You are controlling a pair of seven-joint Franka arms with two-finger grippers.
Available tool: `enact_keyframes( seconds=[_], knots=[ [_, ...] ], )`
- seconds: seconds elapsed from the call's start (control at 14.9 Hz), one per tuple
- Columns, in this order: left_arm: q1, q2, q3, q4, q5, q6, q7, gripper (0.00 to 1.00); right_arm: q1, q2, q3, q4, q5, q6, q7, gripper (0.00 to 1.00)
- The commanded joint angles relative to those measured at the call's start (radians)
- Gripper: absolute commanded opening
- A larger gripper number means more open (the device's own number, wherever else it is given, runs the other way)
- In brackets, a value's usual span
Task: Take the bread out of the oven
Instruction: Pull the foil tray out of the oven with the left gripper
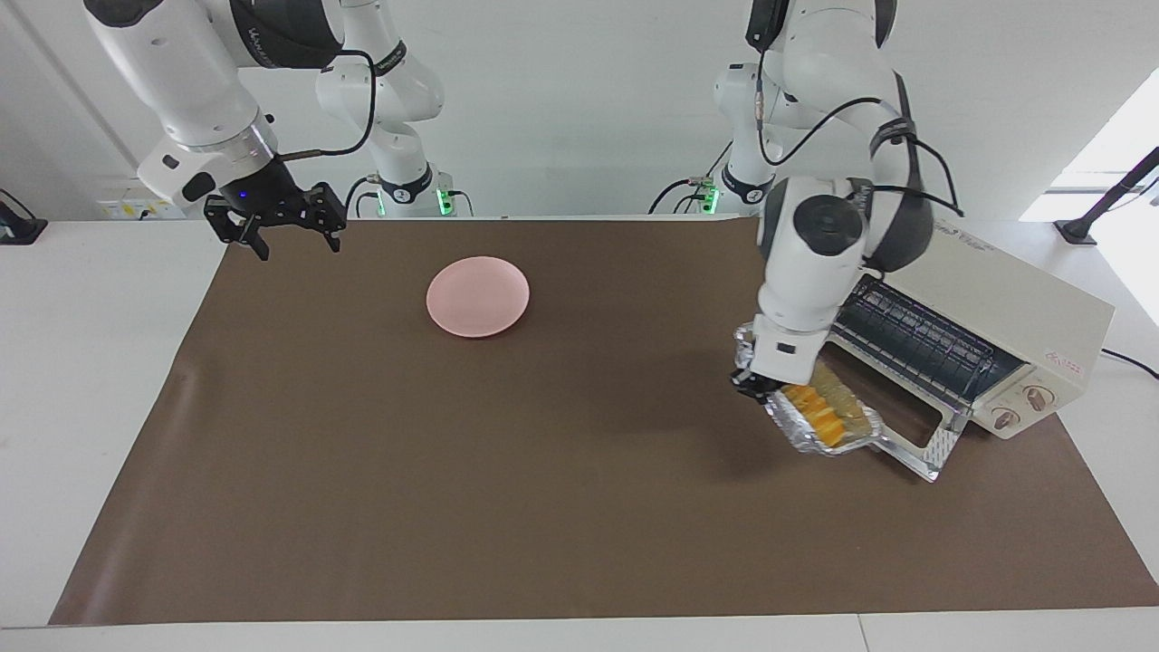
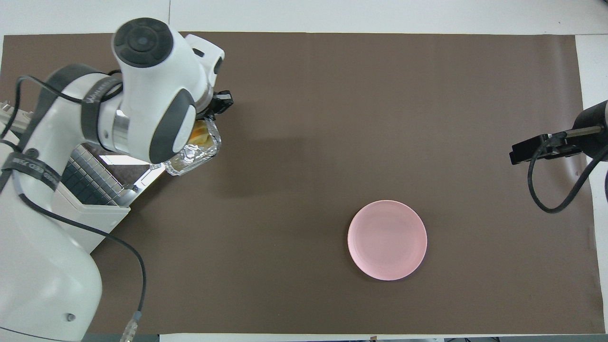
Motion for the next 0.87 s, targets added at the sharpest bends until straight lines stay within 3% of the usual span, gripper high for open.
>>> enact_keyframes(
  seconds=[0.0, 0.27, 0.6, 0.67, 0.81],
  knots=[
    [-0.124, 0.081, 0.021, 0.029, -0.045, 0.018, 0.016, 0.00, -0.012, -0.010, 0.009, -0.003, -0.005, -0.020, 0.016, 1.00],
    [-0.250, 0.109, 0.021, 0.016, -0.050, 0.069, 0.015, 0.00, -0.018, -0.020, 0.011, -0.015, -0.003, -0.024, 0.018, 1.00],
    [-0.307, 0.109, 0.021, -0.069, -0.051, 0.135, 0.019, 0.03, -0.014, -0.027, 0.008, -0.026, 0.003, -0.031, 0.016, 1.00],
    [-0.307, 0.109, 0.020, -0.067, -0.053, 0.135, 0.013, 0.36, -0.014, -0.027, 0.008, -0.026, 0.003, -0.029, 0.016, 1.00],
    [-0.306, 0.109, 0.021, -0.055, -0.056, 0.122, 0.006, 0.67, -0.012, -0.027, 0.008, -0.026, 0.003, -0.029, 0.016, 1.00]
  ],
)
